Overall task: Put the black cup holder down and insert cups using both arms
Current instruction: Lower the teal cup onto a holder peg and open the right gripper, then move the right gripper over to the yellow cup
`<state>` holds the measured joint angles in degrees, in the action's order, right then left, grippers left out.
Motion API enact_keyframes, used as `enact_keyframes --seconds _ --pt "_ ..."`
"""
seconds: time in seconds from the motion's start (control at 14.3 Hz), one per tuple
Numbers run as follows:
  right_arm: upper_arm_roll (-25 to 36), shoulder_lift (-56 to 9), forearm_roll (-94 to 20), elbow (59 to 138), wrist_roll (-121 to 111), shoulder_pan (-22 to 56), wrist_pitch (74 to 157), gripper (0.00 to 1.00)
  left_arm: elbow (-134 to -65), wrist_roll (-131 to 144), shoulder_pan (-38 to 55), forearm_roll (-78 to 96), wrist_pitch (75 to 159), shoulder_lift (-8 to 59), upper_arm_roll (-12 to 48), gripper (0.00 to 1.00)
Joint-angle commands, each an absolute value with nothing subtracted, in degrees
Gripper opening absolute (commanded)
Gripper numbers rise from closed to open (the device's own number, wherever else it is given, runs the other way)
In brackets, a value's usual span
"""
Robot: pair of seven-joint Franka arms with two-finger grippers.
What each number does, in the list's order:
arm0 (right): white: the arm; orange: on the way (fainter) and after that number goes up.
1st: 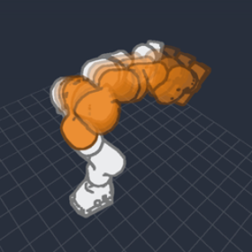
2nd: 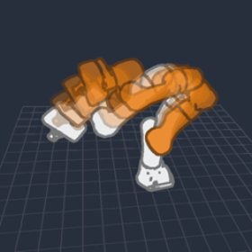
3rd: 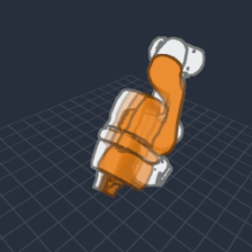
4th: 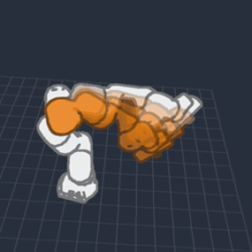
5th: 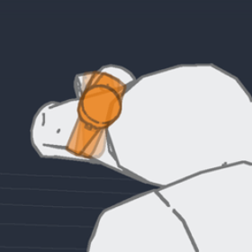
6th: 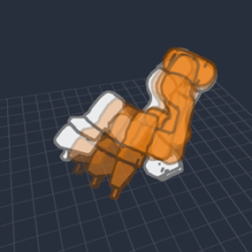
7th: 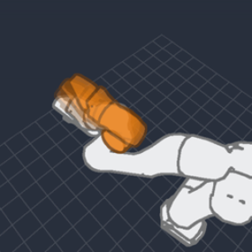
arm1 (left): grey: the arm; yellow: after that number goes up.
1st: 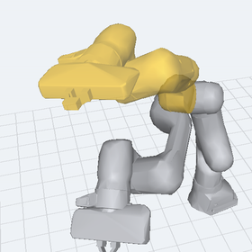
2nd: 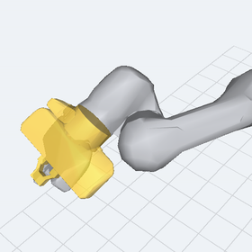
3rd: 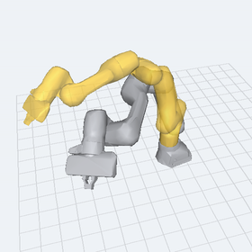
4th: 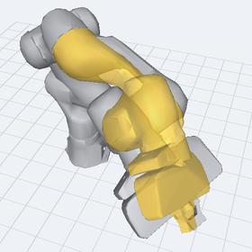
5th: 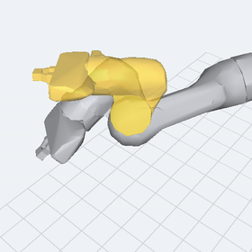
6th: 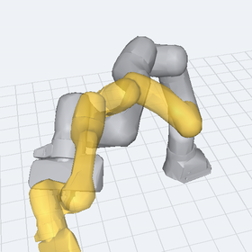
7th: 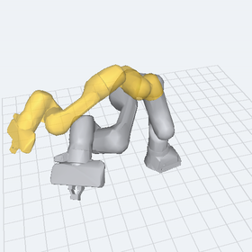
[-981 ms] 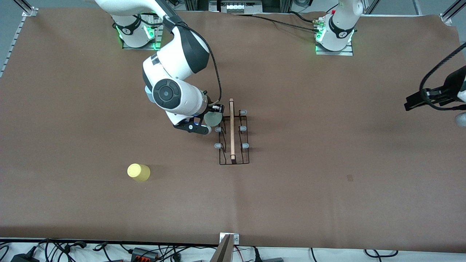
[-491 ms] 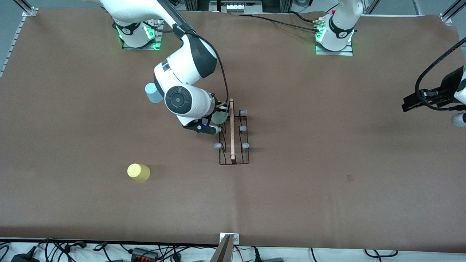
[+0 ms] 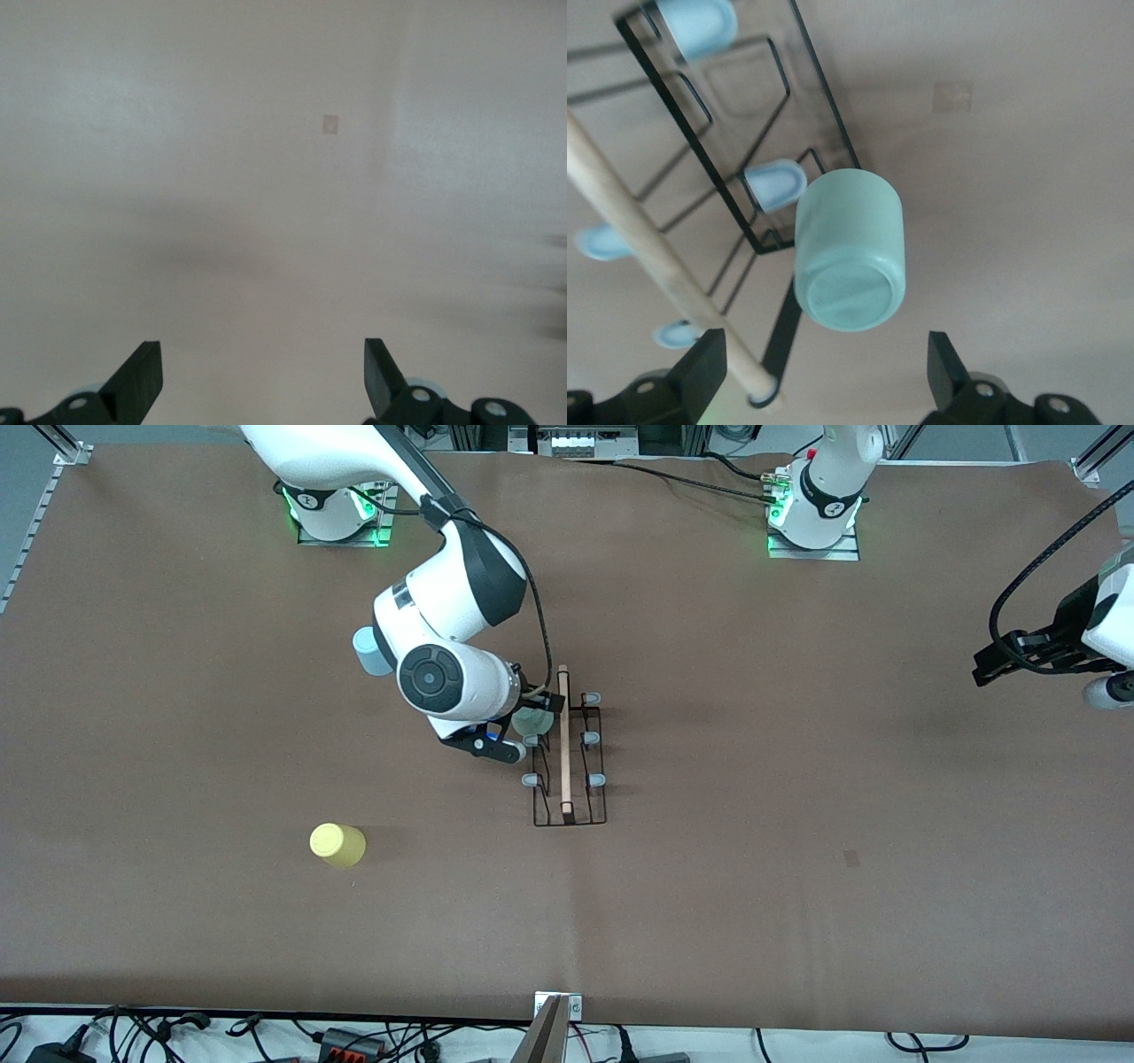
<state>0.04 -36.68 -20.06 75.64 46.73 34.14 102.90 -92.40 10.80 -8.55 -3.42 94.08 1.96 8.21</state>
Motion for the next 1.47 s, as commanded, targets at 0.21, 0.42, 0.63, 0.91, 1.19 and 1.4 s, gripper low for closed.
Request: enact_keyframes --seconds 0.21,0.42,0.63,0.91,1.19,1.4 --pt "13.42 -36.91 -18.29 72.42 46.25 32.61 103.26 1.0 -92.46 10.2 -8.52 -2.46 96.42 0.44 7.74 1.0" --pt "14.85 -38.84 -13.03 72.51 32.31 28.32 108.88 1.0 -92.55 10.46 -8.44 -2.29 96.33 0.44 8.17 1.0" --pt "14.85 -42.09 -12.48 72.51 21.49 23.22 113.71 1.0 -92.46 10.37 -8.44 -2.11 95.8 0.35 8.17 1.0" --pt "14.85 -45.26 -10.46 72.51 12.49 20.74 116.28 1.0 -92.46 10.28 -8.43 -2.02 96.15 1.05 8.17 1.0" --pt "14.77 -48.25 -10.46 72.51 8.53 19.42 121.62 1.0 -92.46 10.2 -8.44 -2.02 96.94 1.67 7.82 1.0" --pt "14.68 -49.65 -10.63 72.51 8.88 19.42 122.26 1.0 -92.37 10.11 -8.53 -2.02 97.29 1.76 8.09 1.0"
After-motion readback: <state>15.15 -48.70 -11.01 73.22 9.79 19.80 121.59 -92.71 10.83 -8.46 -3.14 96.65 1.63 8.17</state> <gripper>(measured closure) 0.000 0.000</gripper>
